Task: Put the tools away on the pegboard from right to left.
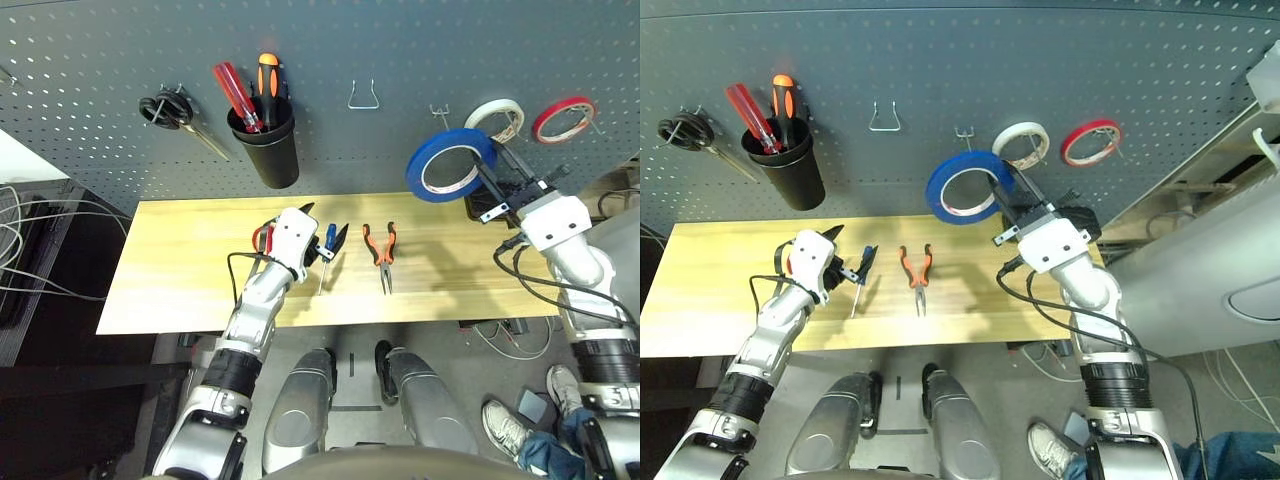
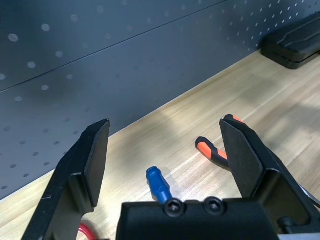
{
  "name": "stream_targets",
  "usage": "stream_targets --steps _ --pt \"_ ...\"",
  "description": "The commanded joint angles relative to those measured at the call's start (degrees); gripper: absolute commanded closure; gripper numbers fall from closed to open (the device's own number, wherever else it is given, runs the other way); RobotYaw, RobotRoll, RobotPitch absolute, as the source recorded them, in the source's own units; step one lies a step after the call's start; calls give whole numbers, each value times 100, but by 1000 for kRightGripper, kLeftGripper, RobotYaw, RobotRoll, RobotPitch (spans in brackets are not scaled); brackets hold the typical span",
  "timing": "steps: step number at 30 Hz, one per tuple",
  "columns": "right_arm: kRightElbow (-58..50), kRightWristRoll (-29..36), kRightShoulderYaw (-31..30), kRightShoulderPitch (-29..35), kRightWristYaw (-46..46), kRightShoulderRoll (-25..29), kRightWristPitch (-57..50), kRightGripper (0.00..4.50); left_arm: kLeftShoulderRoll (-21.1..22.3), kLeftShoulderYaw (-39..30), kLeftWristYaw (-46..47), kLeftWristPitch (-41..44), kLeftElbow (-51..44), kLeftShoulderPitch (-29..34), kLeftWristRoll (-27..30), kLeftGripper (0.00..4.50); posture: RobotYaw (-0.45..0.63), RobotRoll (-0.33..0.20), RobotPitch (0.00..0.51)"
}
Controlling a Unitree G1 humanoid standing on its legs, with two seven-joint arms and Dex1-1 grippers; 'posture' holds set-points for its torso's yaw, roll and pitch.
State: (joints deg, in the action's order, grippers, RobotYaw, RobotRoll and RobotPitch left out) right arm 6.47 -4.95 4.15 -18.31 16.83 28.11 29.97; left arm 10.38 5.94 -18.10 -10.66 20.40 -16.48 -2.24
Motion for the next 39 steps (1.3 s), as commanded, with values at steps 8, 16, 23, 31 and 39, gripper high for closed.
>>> stream_targets --steps 8,16,23,31,39 --pt "1230 -169 -61 -798 -480 -330 -99 3784 -59 186 -634 -514 -504 176 324 0 86 0 238" --pt "2065 -308 -141 -1297 -663 -433 100 3784 -106 130 -786 -896 -979 269 550 0 101 0 241" --pt "2214 -164 -135 -1238 -554 -483 82 2491 -38 93 -700 -901 -862 225 447 0 104 0 243" --pt "1187 186 -190 -182 -97 -449 -64 29 113 403 -754 -853 -629 293 27 0 88 0 244" --pt "1100 347 -642 362 614 -676 -1224 29 125 553 -762 -281 -173 145 -149 0 81 0 240"
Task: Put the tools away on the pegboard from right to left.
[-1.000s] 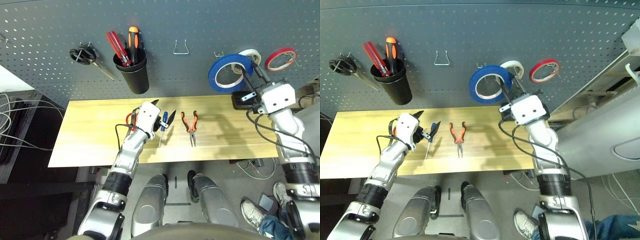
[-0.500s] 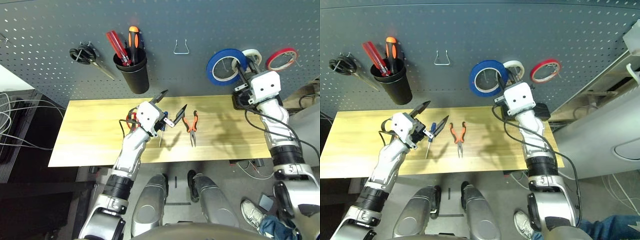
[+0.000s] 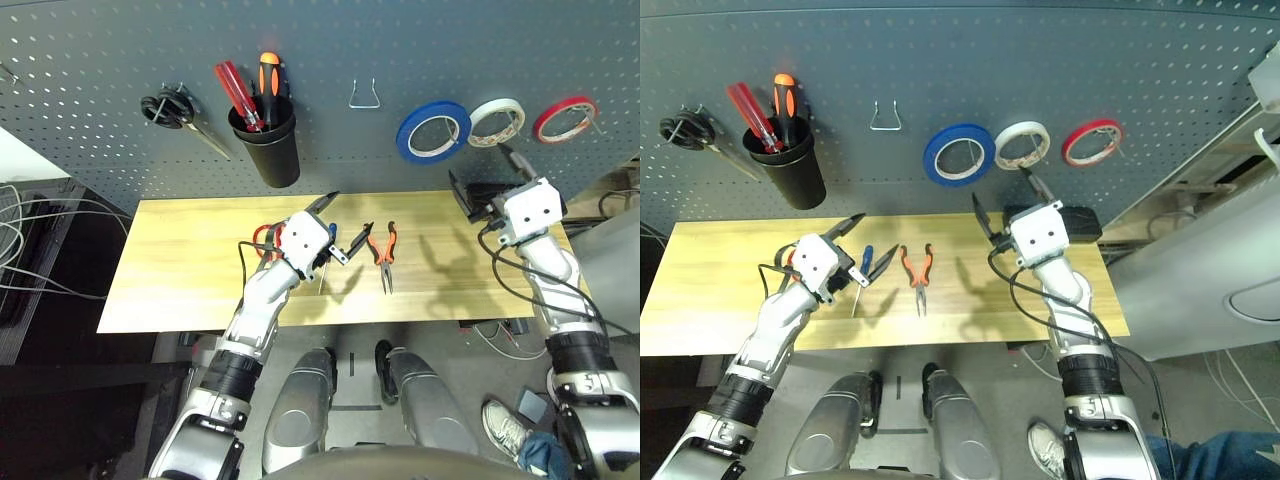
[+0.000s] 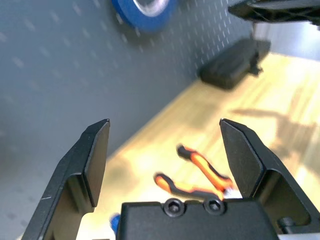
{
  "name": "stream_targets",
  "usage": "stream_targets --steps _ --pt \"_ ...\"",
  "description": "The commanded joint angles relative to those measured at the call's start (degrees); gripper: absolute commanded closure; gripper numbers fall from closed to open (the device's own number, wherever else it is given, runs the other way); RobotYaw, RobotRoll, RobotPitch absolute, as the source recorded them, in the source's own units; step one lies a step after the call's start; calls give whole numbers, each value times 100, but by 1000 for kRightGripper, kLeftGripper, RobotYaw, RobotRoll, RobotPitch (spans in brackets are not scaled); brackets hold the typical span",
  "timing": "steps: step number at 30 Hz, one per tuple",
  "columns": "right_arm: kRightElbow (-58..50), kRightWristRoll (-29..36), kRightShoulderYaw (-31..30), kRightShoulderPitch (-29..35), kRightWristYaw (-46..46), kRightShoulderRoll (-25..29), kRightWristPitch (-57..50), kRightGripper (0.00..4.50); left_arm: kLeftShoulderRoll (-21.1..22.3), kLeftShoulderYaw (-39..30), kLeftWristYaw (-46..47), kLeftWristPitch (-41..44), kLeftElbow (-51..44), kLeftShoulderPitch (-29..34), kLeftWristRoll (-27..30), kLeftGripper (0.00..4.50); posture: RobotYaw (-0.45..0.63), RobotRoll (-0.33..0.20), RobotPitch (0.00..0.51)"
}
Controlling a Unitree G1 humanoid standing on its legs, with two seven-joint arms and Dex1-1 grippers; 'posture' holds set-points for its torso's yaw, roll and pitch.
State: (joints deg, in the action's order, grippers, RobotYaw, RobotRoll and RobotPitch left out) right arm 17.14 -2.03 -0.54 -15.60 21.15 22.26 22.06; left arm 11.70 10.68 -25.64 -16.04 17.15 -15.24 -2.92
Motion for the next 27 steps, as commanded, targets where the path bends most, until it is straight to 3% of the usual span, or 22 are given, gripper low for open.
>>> stream_targets --steps 1,5,13,18,27 --pt "117 61 -230 65 276 -125 -635 29 0 80 13 358 173 -9 -116 0 82 0 239" --pt "462 177 -214 -215 314 -404 -1540 29 25 48 97 663 233 -134 -200 0 90 0 239" --pt "1832 898 382 -1684 -24 -1126 -4013 29 70 17 240 1381 96 -237 -278 0 134 0 244" --pt "2519 995 496 -2348 -130 -1261 -4696 29 113 8 286 1603 -60 -142 -279 0 163 0 245" --pt "3696 760 367 -3138 -535 -1552 -4888 29 176 -17 393 1697 -163 5 -311 0 209 0 238"
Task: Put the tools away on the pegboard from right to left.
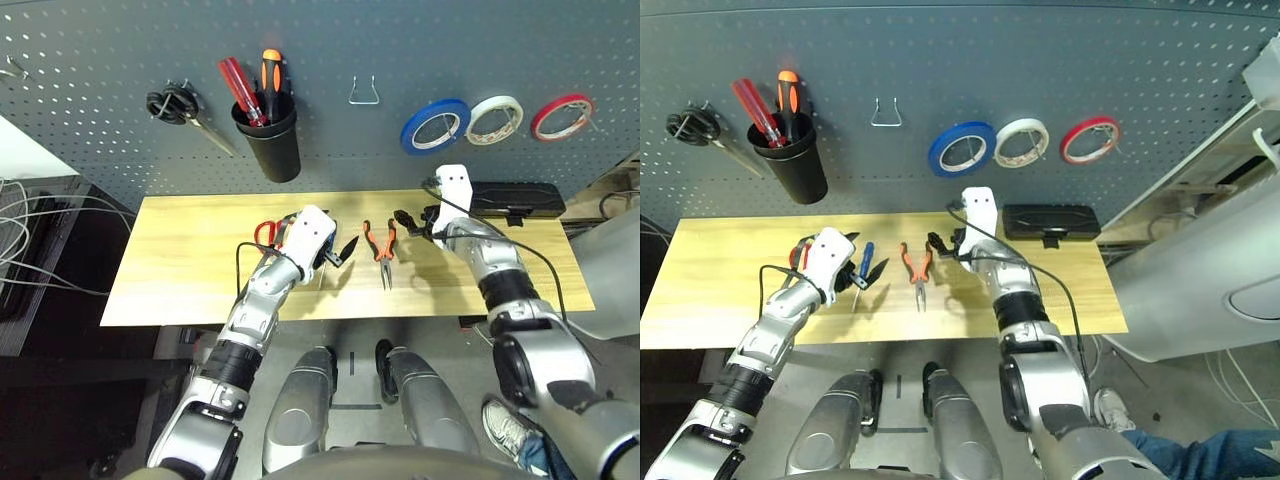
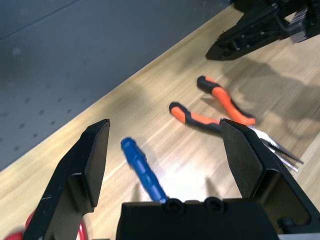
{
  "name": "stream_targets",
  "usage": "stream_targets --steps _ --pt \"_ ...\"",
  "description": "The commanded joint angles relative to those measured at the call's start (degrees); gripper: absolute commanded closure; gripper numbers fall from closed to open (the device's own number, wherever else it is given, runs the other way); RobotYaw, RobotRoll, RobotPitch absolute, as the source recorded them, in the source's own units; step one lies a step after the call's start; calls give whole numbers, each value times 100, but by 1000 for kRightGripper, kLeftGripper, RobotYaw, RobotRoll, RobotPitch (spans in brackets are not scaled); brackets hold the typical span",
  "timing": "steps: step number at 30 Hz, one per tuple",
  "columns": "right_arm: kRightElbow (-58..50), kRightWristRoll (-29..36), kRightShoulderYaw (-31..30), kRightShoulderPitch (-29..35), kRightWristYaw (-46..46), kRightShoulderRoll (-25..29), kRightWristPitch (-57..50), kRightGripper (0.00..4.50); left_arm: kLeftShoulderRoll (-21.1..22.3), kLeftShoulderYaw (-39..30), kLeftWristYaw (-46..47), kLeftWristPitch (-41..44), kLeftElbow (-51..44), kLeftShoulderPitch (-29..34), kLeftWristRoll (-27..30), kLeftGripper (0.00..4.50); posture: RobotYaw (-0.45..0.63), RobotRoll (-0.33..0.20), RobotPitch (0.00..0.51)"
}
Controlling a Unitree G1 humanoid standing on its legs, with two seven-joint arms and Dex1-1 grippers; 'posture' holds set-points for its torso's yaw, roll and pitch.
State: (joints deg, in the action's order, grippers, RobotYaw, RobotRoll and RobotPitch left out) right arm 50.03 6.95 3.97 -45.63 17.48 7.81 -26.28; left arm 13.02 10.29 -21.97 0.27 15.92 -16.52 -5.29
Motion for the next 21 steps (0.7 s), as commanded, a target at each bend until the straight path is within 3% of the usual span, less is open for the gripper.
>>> stream_targets --steps 1,10,21 --pt "541 -191 -113 -215 -237 -140 -47 29 49 21 31 62 -35 135 -73 0 211 0 238" --pt "1378 -495 -179 -629 -748 -244 -13 29 48 31 -65 20 -65 124 -23 0 234 0 246" --pt "1827 -498 40 -666 -1195 -190 -36 29 58 43 -148 5 -134 179 -29 0 233 0 252"
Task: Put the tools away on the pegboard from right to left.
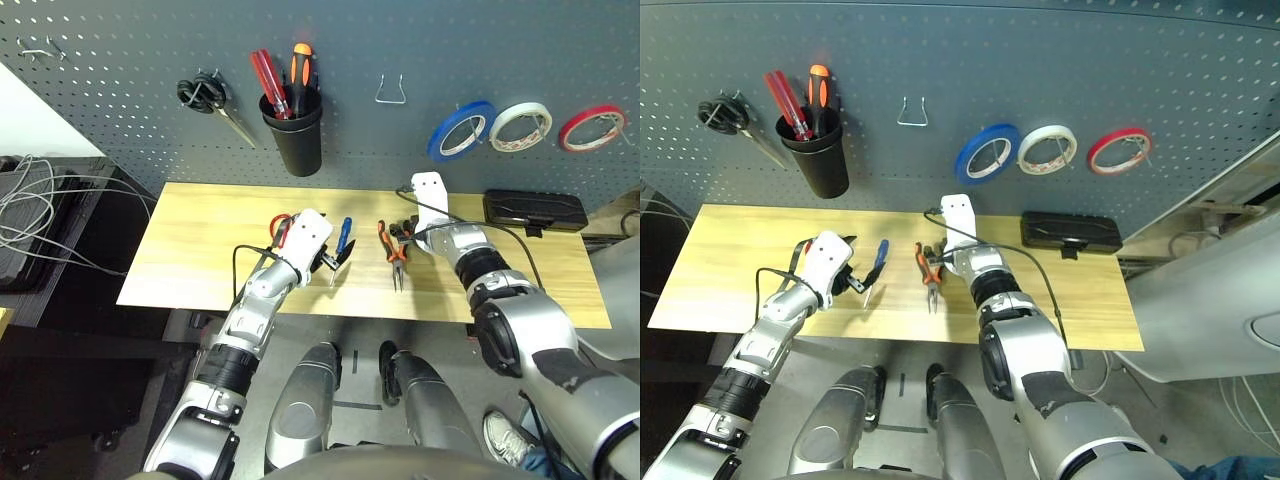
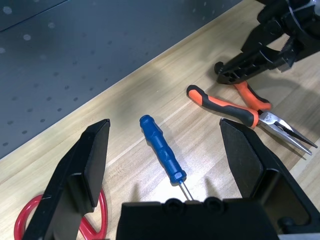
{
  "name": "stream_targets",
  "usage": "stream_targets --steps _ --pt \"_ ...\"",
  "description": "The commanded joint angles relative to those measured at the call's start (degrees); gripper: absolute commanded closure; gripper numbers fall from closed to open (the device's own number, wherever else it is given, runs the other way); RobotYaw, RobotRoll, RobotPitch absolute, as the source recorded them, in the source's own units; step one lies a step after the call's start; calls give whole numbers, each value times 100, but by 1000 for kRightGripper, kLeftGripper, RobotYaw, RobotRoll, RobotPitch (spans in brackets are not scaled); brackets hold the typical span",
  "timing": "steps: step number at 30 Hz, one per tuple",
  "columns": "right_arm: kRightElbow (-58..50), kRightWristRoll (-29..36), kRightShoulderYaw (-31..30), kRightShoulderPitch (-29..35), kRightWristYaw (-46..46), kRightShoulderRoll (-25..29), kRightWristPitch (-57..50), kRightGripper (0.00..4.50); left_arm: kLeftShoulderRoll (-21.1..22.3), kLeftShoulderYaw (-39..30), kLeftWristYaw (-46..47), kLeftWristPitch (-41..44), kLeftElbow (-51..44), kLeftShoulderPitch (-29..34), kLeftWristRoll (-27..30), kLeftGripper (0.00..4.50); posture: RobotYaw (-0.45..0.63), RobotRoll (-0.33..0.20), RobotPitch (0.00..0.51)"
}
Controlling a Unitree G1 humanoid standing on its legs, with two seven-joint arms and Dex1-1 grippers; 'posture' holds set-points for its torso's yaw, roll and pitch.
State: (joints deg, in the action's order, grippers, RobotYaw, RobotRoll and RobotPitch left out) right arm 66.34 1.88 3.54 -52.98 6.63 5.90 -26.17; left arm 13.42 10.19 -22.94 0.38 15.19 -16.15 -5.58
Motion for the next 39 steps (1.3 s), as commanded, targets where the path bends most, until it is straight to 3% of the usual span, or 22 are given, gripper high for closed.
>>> stream_targets --steps 1,6,19,28,39 --pt "231 14 102 80 -142 4 -58 29 19 55 -56 -6 -60 145 -1 0 233 0 252" --pt "370 80 232 115 -311 -6 -80 29 32 51 -77 -14 -58 146 1 0 233 0 255" --pt "530 173 557 49 -393 -61 177 4230 24 52 -171 -263 36 82 40 0 228 0 249" --pt "188 142 391 10 91 -71 187 4261 192 -2 -38 -18 225 0 -138 0 222 0 238" --pt "-2453 -34 -639 848 2025 129 612 4261 186 -162 -54 -1101 224 -10 137 0 198 0 220"
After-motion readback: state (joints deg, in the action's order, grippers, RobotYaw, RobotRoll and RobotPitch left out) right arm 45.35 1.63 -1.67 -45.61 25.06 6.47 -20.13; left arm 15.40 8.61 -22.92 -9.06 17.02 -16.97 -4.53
